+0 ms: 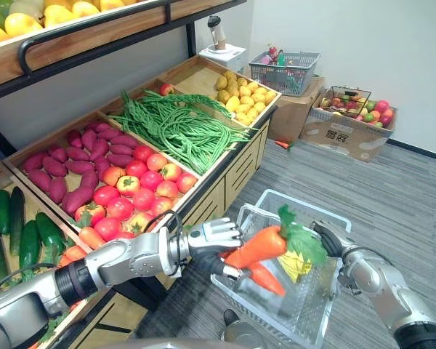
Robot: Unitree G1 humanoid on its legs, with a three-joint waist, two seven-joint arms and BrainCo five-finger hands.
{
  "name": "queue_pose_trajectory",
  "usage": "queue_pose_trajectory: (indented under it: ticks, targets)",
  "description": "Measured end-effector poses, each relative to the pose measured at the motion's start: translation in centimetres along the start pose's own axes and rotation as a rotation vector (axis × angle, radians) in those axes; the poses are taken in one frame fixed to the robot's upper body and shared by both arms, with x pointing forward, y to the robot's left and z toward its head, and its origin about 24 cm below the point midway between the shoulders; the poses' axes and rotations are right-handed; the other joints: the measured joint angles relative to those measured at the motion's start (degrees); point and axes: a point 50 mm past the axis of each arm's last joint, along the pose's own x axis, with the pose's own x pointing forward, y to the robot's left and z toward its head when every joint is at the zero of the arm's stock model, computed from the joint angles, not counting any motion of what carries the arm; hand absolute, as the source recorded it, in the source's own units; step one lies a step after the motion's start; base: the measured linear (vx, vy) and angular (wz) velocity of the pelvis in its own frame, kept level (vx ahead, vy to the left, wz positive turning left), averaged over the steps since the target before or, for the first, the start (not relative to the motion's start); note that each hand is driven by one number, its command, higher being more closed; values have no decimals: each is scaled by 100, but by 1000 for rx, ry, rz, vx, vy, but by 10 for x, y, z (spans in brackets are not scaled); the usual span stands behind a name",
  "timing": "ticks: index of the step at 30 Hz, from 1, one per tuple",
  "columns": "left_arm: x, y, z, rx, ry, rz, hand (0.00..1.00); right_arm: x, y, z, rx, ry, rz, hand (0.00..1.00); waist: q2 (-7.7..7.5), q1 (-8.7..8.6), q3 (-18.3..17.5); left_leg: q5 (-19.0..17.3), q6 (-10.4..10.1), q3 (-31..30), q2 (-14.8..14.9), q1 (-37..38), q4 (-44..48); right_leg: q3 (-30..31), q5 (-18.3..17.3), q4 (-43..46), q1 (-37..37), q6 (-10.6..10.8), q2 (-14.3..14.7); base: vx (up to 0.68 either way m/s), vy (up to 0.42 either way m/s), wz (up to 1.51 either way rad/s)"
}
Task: Pick vegetable in the basket
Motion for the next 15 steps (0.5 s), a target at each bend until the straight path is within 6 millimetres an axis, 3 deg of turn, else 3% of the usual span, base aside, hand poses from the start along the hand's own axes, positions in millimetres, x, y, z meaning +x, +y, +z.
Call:
queue_pose_trajectory:
  ticks: [6,15]
  targets:
    - [7,-17,-16,-26,57,-79,100,1,-7,32,-70,-172,72,100,3,-158,11,-209,-32,113,102,-73,314,116,21,11,-101,36,18,-45,17,-9]
    - [21,-31,-30,-29,117,-144,100,10,-21,62,-73,-311,70,100,-10,-314,21,-331,-48,453,140,18,510,420,54,14,-193,87,118,-15,30,-19]
